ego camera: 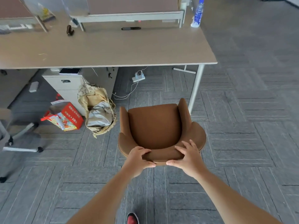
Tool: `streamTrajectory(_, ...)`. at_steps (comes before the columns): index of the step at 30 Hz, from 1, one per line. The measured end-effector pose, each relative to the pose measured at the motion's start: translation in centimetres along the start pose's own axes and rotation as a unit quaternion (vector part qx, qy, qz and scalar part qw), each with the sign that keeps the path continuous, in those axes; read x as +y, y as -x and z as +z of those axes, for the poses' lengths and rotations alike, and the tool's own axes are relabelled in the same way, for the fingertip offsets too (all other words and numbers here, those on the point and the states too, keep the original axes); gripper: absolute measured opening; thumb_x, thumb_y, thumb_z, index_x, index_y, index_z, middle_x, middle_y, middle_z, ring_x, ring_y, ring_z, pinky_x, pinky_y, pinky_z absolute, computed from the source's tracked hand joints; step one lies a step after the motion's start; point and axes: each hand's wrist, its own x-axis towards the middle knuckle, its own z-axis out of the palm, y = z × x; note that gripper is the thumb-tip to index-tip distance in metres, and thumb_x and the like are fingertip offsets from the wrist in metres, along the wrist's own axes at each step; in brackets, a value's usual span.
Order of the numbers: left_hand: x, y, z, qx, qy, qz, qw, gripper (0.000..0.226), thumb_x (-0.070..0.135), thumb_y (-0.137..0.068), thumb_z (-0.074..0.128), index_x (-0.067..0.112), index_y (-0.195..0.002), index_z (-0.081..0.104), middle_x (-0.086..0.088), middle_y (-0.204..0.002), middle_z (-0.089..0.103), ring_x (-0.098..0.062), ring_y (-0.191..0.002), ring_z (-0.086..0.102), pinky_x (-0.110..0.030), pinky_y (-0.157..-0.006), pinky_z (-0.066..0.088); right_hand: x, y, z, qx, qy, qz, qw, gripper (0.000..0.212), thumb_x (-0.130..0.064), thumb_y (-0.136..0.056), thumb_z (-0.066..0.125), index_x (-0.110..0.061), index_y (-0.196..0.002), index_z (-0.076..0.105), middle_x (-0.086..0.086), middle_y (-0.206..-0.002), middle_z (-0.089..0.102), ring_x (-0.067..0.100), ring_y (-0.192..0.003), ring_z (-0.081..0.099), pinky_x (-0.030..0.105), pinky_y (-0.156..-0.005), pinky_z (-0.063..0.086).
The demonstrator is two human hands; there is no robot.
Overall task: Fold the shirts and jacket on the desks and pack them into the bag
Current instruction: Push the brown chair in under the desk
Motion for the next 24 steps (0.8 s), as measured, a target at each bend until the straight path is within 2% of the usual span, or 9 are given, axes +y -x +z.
streamTrajectory(6,-0.6,-6.6,-6.6,-0.003,0.015,0.027,1.000,0.062,0.044,-0.072,0.083,0.025,-0.128,0.064,0.009,-0.123,0.049,-0.009,-0.115,0.048,-0.014,-0.086,0.033,-5.4,-6.1,-1.7,0.039,-0.005,0.014,0.999,0.088,-0.075,-0.066,0.073,-0.028,-0.140,0.057,-0.006,-0.158,0.032,0.013,-0.152,-0.001,0.046,-0.123,0.016)
streamTrajectory(10,-1.6,-9.5,-8.3,-0.036,0.006,0.029,0.999,0.062,0.042,-0.074,0.083,0.026,-0.130,0.062,0.010,-0.122,0.046,-0.008,-0.112,0.047,-0.010,-0.078,0.034,-6.8,-8.8,-1.6,0.011,0.000,0.031,0.999,0.088,-0.072,-0.066,0.075,-0.030,-0.141,0.055,-0.007,-0.159,0.030,0.013,-0.152,-0.003,0.045,-0.122,0.018)
streamTrajectory(14,-2.5,-11.6,-8.7,-0.035,0.001,0.042,0.998,0.066,0.044,-0.072,0.084,0.024,-0.130,0.062,0.010,-0.122,0.047,-0.008,-0.114,0.047,-0.018,-0.091,0.034,-7.0,-10.8,-0.9,0.010,-0.014,0.039,0.999,0.092,-0.072,-0.062,0.077,-0.030,-0.141,0.054,-0.004,-0.162,0.026,0.013,-0.153,-0.006,0.047,-0.123,0.017)
streamTrajectory(18,-2.7,-14.6,-9.9,-0.030,0.007,0.052,0.998,0.064,0.043,-0.073,0.083,0.023,-0.130,0.062,0.009,-0.123,0.048,-0.008,-0.114,0.046,-0.015,-0.089,0.033,-7.9,-13.7,-1.6,0.014,-0.021,0.045,0.999,0.092,-0.070,-0.063,0.078,-0.030,-0.142,0.054,-0.003,-0.164,0.022,0.012,-0.153,-0.008,0.048,-0.124,0.015)
streamTrajectory(24,-1.8,-20.2,-12.5,-0.023,-0.005,0.055,0.998,0.062,0.040,-0.075,0.081,0.023,-0.131,0.061,0.009,-0.123,0.047,-0.008,-0.116,0.045,-0.019,-0.093,0.032,-8.6,-19.8,-3.0,0.021,-0.022,0.031,0.999,0.089,-0.074,-0.063,0.075,-0.033,-0.140,0.054,-0.001,-0.165,0.018,0.012,-0.152,-0.012,0.052,-0.123,0.016)
